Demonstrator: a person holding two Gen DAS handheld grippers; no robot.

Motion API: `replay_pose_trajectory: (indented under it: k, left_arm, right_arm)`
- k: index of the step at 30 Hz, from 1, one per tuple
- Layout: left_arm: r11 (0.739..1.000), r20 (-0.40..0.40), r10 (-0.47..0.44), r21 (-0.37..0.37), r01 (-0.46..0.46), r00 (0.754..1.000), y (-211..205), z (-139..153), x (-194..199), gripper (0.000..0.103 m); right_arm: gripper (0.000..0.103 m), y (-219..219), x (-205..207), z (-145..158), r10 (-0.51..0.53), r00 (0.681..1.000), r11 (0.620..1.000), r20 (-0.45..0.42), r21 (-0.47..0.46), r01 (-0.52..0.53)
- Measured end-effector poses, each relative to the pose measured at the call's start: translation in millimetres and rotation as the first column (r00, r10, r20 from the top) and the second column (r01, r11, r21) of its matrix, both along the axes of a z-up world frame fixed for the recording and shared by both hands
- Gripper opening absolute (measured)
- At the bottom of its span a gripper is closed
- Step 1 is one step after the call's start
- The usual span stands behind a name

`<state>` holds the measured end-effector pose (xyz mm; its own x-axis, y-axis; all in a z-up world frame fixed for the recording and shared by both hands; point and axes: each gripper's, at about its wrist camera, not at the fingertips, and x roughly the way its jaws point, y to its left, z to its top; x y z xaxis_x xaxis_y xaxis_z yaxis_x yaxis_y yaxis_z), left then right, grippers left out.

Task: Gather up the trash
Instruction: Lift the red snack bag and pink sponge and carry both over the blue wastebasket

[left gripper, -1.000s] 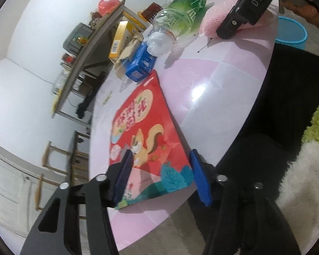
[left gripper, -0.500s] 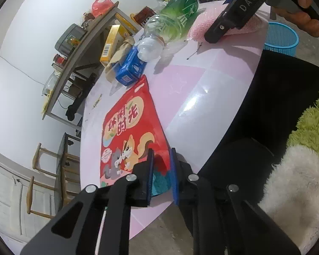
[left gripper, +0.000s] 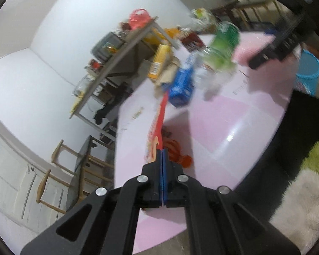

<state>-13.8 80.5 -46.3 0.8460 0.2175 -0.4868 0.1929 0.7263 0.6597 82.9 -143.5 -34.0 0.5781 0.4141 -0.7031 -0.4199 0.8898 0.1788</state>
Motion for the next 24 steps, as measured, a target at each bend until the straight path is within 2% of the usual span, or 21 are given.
replay_pose_trajectory:
  k: [4,8,11,17,22,24]
  left_arm:
    - [0.998,0.056,0.041,-0.056,-0.037,0.998,13,26,1,0.0]
    - [0.982,0.073,0.063,-0.183,-0.049,0.995,28,59,-1,0.0]
    - [0.96,0.074,0.06,-0.277,-0.037,0.995,37,83,-4,0.0]
    - [0.879,0.045,-0.002,-0.477,0.024,0.999,42,120,-5,0.0]
    - [0.822,0.071,-0.125,-0.551,0.143,0.99,13,139,0,0.0]
    - [0.784,0.093,-0.199,-0.582,0.215,0.976,-8,148,6,0.0]
  right_arm:
    - [0.08,-2,-3,10,-0.004,1.0,1.0,0.022,0.02,0.004]
    - [0.08,-8,-6,20,-0.012,0.999,0.998,0.039,0.062,0.009]
    - [0.079,-13,-7,26,-0.02,0.999,0.996,0.048,0.087,0.015]
    - [0.079,-30,-17,35,-0.056,0.996,0.99,0.072,0.131,0.046]
    - [0.079,-72,-33,42,-0.159,0.983,0.975,0.088,0.173,0.142]
    - [0.079,-101,-42,44,-0.237,0.968,0.958,0.088,0.186,0.218]
